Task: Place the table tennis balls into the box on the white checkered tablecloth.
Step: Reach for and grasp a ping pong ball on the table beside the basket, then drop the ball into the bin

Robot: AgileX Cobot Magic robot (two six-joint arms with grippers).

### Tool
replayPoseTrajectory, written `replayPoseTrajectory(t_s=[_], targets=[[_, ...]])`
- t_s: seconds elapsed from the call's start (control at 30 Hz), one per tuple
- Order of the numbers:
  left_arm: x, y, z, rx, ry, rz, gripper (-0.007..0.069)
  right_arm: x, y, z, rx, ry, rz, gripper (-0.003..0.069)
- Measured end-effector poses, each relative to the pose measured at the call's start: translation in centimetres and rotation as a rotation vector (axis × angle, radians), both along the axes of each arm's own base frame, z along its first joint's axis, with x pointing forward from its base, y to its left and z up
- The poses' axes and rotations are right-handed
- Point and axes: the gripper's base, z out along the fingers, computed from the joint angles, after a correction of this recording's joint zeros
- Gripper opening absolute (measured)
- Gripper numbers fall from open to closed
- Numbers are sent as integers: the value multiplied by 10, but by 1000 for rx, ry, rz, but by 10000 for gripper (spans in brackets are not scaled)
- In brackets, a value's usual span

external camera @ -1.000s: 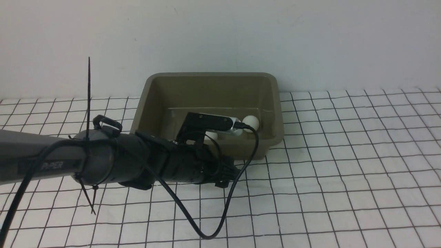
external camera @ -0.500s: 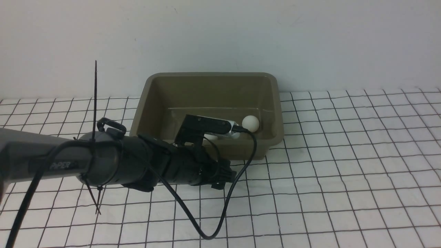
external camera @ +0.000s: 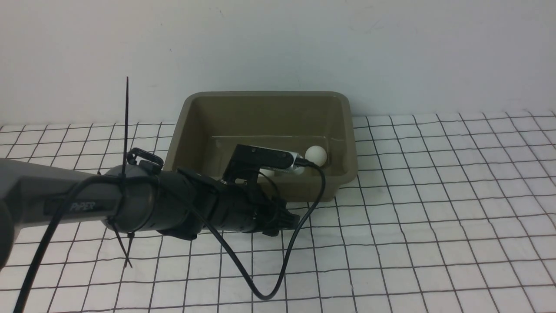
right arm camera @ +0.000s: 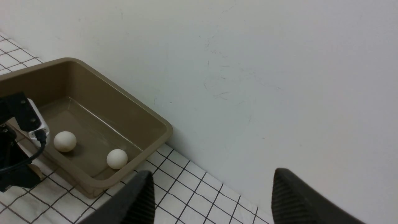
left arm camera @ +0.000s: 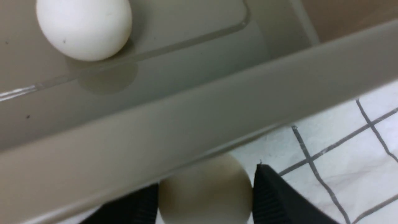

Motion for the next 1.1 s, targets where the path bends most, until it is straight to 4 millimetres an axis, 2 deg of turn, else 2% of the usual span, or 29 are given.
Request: replayPoseTrajectory(t_s=[0.27,0.47,0.6,0.77,0.8,0.87,0.93,1.0,1.1], targets=[[1,-2,5,-9,-14,-17,345,0,0,0,-8,-4,2,462],[-11,-5,22,-83,-5,-77,345,0,0,0,-10,-6,2,462],[-35,1,38,-150,21,-111,345,0,0,0,-10,-6,2,462],[-48,5,72,-201,-57,-155,345,0,0,0,-10,-6,2,462],[-48,5,74,-200,-65,-157,345,0,0,0,-10,-6,2,462],[-39,10,93,-158,-175,-148,345,0,0,0,-10,-6,2,462],[-25,18,103,-103,-255,-116,345,0,0,0,-10,-6,2,462],[-5,30,108,-37,-320,-99,345,0,0,0,-9,-6,3,462],[27,40,105,19,-363,-113,345,0,0,0,-8,-6,4,462]])
